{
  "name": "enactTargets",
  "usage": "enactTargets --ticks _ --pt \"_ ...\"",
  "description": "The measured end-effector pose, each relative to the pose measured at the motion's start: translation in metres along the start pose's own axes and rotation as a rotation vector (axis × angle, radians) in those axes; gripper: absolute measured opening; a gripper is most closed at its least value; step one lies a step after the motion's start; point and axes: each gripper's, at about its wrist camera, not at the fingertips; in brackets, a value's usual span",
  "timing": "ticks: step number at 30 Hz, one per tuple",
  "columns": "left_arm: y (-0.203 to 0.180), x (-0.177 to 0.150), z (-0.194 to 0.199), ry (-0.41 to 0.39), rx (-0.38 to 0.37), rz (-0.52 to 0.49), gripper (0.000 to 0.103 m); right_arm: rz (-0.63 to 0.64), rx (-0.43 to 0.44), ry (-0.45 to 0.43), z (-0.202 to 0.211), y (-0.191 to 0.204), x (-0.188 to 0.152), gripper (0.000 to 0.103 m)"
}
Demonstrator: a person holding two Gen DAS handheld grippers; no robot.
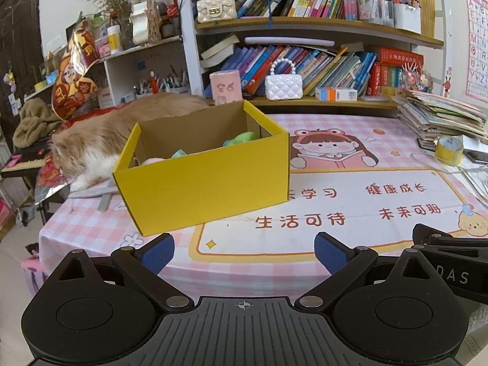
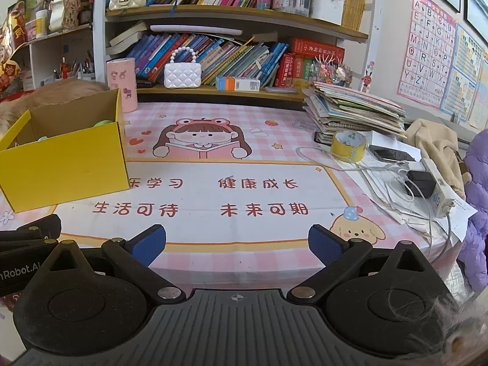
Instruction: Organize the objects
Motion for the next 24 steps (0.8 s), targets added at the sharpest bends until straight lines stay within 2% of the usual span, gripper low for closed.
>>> enactTargets --ticks 5,24 --pt "0.0005 -0.0007 0.0009 0.002 0.015 0.003 0.103 0.001 0.0 0.003 -0.0004 0.0005 0.0001 0.1" --pt "0.0064 -0.0027 -0.0018 0.018 0.013 0.041 0.103 0.019 0.015 0.018 0.0017 0.0038 -0.0009 0.1"
Point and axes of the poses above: each gripper's, at about its wrist camera, not at the fingertips, and z roughly against the way its jaws point, y to its left, x to its top, and after that the axes turned 13 degrees about z, right-handed
